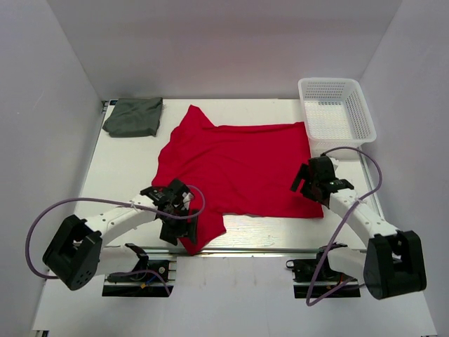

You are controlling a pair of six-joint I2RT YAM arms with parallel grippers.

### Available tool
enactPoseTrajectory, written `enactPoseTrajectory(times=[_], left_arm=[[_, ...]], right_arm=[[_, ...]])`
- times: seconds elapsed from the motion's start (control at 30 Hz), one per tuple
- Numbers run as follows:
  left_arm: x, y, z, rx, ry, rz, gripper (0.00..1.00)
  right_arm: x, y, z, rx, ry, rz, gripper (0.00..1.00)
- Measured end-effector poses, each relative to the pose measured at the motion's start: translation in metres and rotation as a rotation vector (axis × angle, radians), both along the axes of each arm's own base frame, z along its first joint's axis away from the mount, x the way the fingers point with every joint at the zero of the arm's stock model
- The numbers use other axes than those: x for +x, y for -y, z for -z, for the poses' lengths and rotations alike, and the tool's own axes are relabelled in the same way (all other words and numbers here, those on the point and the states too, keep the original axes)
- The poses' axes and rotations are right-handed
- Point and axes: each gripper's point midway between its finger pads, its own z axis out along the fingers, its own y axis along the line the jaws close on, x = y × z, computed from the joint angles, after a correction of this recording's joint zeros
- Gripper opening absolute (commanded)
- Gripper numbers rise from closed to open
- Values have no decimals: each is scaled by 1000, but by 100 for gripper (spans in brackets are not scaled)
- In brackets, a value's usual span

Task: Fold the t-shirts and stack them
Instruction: Grap the side of the flattened tshirt closest away from the robot with both arms

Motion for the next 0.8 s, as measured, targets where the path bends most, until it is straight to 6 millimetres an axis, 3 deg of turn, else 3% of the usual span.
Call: enactPoseTrajectory(times=[0.13, 0.23, 0.47, 0.57, 0.73, 0.8], left_arm=[[-17, 3, 7, 16, -70, 10, 74], [-23, 2, 14, 54, -104, 11, 62], [-26, 7, 27, 109, -146, 1, 52], [-27, 9, 30, 125, -164, -15, 39], [-28, 10, 33, 154, -195, -33, 0], [-27, 11, 32, 156, -195, -29, 0]], right_arm=[[-5, 1, 20, -7, -77, 8, 90], [-10, 0, 32, 3, -112, 6, 90], [-18, 0, 36, 21, -110, 2, 90], [-20, 1, 33, 26, -84, 7, 90], [-25, 5, 32, 27, -69, 15, 90], [-27, 6, 33, 27, -70, 16, 90]])
